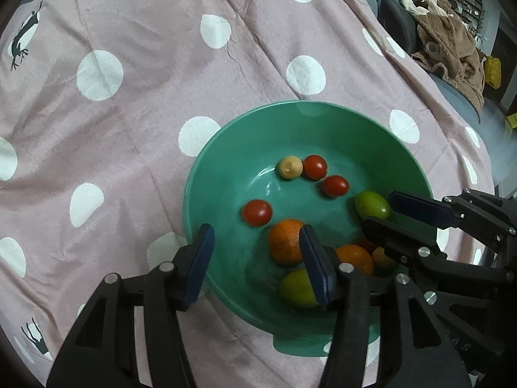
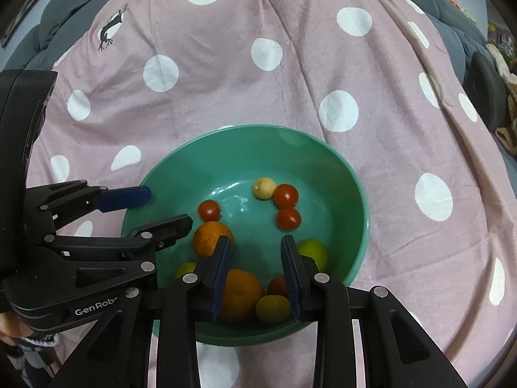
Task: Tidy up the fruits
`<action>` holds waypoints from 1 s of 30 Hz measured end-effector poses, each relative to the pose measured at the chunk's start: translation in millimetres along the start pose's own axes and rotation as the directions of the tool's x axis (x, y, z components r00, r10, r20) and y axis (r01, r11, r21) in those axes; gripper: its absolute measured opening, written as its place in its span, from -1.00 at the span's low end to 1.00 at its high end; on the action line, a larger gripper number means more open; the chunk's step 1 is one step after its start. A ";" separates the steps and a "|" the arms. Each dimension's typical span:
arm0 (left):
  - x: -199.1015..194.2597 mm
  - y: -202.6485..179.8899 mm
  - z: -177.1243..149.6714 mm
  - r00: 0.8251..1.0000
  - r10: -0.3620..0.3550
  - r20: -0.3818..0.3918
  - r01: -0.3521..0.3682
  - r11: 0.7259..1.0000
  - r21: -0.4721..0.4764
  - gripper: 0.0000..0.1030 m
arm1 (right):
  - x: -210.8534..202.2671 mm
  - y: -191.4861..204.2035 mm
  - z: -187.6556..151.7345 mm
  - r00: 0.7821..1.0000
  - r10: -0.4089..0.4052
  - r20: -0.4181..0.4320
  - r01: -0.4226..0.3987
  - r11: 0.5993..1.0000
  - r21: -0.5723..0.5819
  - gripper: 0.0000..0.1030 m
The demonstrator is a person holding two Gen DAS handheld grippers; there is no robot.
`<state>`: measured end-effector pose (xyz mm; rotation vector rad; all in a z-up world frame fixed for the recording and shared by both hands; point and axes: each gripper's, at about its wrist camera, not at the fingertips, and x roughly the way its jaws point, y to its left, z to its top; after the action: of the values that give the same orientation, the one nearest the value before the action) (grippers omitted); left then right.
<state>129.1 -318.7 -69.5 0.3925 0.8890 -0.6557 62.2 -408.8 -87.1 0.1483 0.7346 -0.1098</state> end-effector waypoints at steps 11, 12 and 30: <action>-17.1 7.8 1.2 0.998 0.066 0.011 -0.065 0.998 -0.014 0.61 | -9.3 -2.8 4.9 0.999 -0.039 -0.024 0.039 0.999 -0.009 0.00; -20.4 9.2 0.6 0.997 0.074 0.010 -0.074 0.997 -0.017 0.64 | -10.1 -2.9 5.1 0.999 -0.040 -0.025 0.040 0.999 -0.010 0.07; -127.0 23.8 10.3 0.992 0.115 0.044 -0.110 0.988 -0.105 0.95 | -97.1 20.7 43.8 0.999 -0.022 -0.038 0.018 0.995 -0.101 0.26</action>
<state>93.2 -261.2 40.9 0.3304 0.8432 -0.5113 22.6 -391.4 12.4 0.0475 0.7787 -0.0889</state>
